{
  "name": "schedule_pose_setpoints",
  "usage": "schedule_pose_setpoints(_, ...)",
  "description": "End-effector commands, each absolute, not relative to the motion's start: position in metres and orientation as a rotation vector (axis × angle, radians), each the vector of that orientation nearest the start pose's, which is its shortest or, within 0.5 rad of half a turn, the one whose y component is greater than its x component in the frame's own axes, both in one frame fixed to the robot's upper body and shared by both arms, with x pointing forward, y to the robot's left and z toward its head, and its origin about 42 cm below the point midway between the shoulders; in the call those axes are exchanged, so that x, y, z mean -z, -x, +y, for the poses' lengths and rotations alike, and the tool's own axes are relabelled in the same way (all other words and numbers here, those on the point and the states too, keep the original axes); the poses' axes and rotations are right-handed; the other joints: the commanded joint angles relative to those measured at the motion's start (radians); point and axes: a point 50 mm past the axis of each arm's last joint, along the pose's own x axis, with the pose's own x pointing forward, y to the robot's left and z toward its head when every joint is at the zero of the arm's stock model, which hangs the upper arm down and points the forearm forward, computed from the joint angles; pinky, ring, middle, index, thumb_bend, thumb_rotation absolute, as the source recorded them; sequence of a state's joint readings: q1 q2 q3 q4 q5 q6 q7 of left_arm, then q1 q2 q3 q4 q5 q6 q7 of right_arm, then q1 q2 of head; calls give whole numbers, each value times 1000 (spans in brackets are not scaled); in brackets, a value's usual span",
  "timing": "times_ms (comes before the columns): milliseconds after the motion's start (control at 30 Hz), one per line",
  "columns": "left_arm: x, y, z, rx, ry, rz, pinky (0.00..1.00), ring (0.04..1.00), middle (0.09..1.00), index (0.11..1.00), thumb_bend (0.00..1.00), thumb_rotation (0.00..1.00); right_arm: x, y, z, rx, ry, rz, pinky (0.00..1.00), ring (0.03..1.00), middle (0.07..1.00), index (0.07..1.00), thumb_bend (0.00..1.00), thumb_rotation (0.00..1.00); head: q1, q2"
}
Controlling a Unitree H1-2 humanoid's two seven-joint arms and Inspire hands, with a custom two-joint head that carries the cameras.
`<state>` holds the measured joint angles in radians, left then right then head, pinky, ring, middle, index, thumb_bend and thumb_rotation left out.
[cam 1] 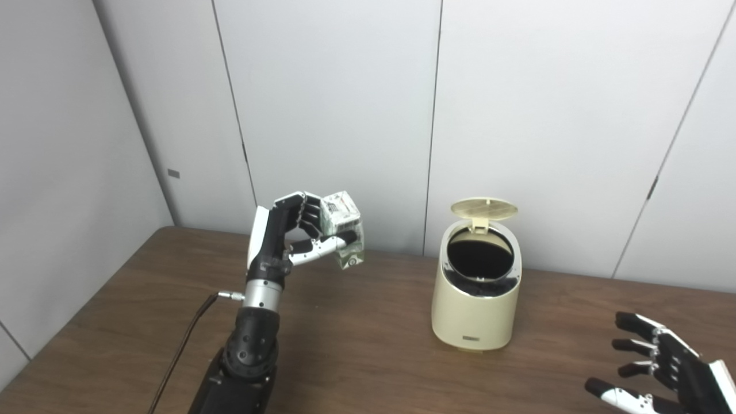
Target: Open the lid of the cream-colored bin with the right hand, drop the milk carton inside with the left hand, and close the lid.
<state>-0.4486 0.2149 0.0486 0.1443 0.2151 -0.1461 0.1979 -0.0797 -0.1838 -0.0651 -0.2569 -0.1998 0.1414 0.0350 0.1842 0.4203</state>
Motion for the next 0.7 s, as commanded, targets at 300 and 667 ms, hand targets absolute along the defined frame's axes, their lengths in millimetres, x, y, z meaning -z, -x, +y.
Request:
schedule_pose_setpoints(300,-292,-412,210,-121,-328,-687,398,443,470,500,526,0,-205,-304,-264,61,372,-284,739,833,881,865,681,0,-74,-9)
schedule_pose_setpoints(667,-303,-410,171,-85,-221,-704,379,439,468,499,525,0,-191,-310,-269,70,372,-290,771,840,878,861,704,23,-121,-18)
